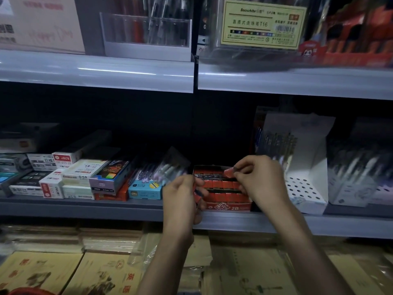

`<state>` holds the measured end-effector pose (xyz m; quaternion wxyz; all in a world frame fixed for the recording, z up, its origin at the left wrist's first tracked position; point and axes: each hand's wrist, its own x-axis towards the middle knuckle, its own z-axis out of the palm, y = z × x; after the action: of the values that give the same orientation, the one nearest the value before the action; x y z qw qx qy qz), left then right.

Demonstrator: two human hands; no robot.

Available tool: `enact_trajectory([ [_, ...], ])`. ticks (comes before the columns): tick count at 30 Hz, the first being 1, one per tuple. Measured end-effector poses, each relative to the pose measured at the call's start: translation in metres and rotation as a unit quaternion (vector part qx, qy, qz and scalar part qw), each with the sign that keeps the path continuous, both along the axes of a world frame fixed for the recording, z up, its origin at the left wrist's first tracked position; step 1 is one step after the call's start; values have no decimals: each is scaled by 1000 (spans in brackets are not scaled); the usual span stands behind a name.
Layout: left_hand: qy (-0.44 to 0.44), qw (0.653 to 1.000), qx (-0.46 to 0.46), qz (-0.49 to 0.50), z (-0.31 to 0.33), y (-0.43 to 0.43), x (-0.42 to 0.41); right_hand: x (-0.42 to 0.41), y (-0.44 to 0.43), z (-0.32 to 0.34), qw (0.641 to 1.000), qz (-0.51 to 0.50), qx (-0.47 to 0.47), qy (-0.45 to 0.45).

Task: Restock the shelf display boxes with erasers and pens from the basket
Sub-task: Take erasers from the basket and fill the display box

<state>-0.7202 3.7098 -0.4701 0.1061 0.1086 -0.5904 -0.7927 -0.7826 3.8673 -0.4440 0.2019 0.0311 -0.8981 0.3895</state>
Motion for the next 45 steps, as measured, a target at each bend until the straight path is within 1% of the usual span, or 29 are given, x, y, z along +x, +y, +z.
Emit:
enact_trajectory([
  [2, 3, 1000, -10, 0, -1, 1, -1, -7, -5, -9, 992, -21, 121, 41],
  [3, 4, 1000, -14, 0, -1, 1, -1, -9, -7, -12, 984, -32, 166, 55],
  [6, 0, 1000, -19, -1, -1, 2, -2, -15, -13, -18, 967, -54, 241, 68],
  [10, -6, 1000, -21, -2, -2, 1, -2, -22, -16, -19, 958, -63, 270, 68],
  [13, -12, 1000, -19, -1, -2, 0, -2, -25, -19, -21, 953, -55, 294, 50],
  [17, -19, 1000, -14, 3, -2, -2, -3, -27, -18, -24, 953, -37, 296, 46],
  [20, -30, 999, 13, -8, 0, -2, -3, -24, -15, -22, 953, -18, 300, 39],
  [22, -38, 998, 43, -27, 0, -3, -3, -20, -13, -19, 961, -1, 275, 28],
  [23, -39, 997, 62, -39, 1, -3, -2, -18, -11, -16, 969, 11, 244, 18],
  [26, -34, 991, 117, -62, 1, -4, -1, -10, -2, 1, 993, 46, 112, -12],
  [29, -23, 986, 149, -69, 1, -4, 0, 8, 9, 21, 998, 61, 9, -8],
  [32, -13, 984, 161, -75, 1, 0, 2, 27, 12, 33, 996, 79, -46, -17],
  [36, -7, 986, 149, -79, 5, 7, 2, 45, -1, 34, 980, 152, -89, -91],
  [38, -7, 989, 125, -75, 6, 12, 3, 48, -9, 30, 975, 166, -85, -118],
  [43, 10, 998, 35, -46, 11, 22, 7, 48, -15, 23, 967, 189, -81, -151],
  [45, 6, 999, 21, -46, 12, 22, 9, 47, -13, 22, 968, 191, -52, -154],
])
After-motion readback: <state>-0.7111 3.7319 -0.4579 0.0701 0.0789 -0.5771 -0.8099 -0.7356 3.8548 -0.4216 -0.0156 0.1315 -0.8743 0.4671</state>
